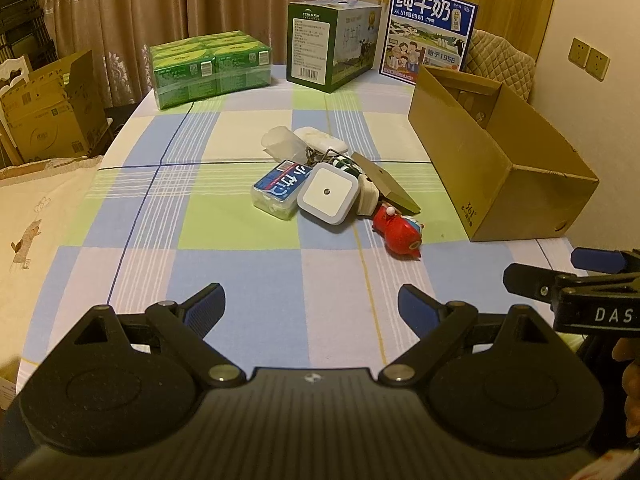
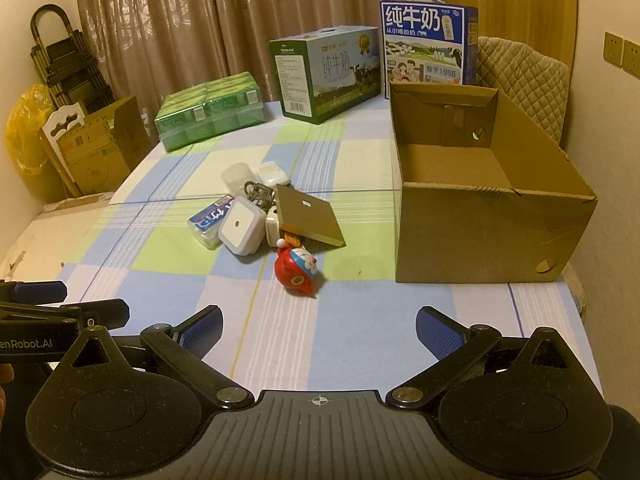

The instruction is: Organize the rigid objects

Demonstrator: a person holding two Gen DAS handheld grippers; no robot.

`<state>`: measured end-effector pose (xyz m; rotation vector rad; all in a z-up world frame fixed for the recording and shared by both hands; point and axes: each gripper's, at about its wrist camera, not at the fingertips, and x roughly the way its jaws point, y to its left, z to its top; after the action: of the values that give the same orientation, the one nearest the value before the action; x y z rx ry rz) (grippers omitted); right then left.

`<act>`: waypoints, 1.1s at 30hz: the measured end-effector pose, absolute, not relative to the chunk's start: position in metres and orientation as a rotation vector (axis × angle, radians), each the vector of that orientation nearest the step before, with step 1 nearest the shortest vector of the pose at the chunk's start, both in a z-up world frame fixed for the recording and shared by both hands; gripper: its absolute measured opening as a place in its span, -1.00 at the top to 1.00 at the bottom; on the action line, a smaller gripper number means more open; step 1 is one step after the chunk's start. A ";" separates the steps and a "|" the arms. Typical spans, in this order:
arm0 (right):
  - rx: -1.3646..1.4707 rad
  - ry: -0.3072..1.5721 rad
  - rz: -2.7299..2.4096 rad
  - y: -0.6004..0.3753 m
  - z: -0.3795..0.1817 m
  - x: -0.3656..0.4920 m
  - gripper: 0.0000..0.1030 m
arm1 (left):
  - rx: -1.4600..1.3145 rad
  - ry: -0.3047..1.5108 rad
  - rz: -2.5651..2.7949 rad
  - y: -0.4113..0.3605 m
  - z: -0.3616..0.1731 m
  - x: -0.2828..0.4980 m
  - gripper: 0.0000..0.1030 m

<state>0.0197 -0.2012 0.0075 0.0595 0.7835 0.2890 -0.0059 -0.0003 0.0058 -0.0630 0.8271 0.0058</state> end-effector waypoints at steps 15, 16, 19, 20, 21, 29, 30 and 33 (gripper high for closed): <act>0.061 0.782 0.287 -0.201 0.008 0.020 -0.95 | -0.063 0.826 0.006 0.000 0.006 -0.006 -0.77; 0.061 0.782 0.288 -0.202 0.008 0.020 -0.95 | -0.063 0.826 0.007 -0.001 0.006 -0.006 -0.77; 0.062 0.782 0.288 -0.202 0.008 0.020 -0.95 | -0.062 0.826 0.006 -0.002 0.007 -0.005 -0.77; 0.061 0.783 0.288 -0.201 0.007 0.020 -0.95 | -0.061 0.826 0.006 -0.002 0.007 -0.005 -0.77; 0.062 0.783 0.288 -0.202 0.008 0.020 -0.95 | -0.061 0.826 0.005 -0.002 0.007 -0.005 -0.77; 0.050 0.777 0.316 -0.199 0.002 0.026 -0.95 | -0.035 0.811 -0.010 0.002 0.007 0.007 -0.77; 0.044 0.770 0.330 -0.197 0.001 0.027 -0.95 | -0.034 0.805 -0.014 0.004 0.006 0.010 -0.77; 0.019 0.757 0.368 -0.190 -0.004 0.033 -0.95 | -0.016 0.796 -0.026 0.010 0.000 0.024 -0.77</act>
<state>0.0332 -0.1903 -0.0038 0.0192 0.7565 0.3675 0.0242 0.0099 -0.0001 -0.0165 0.7961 -0.0258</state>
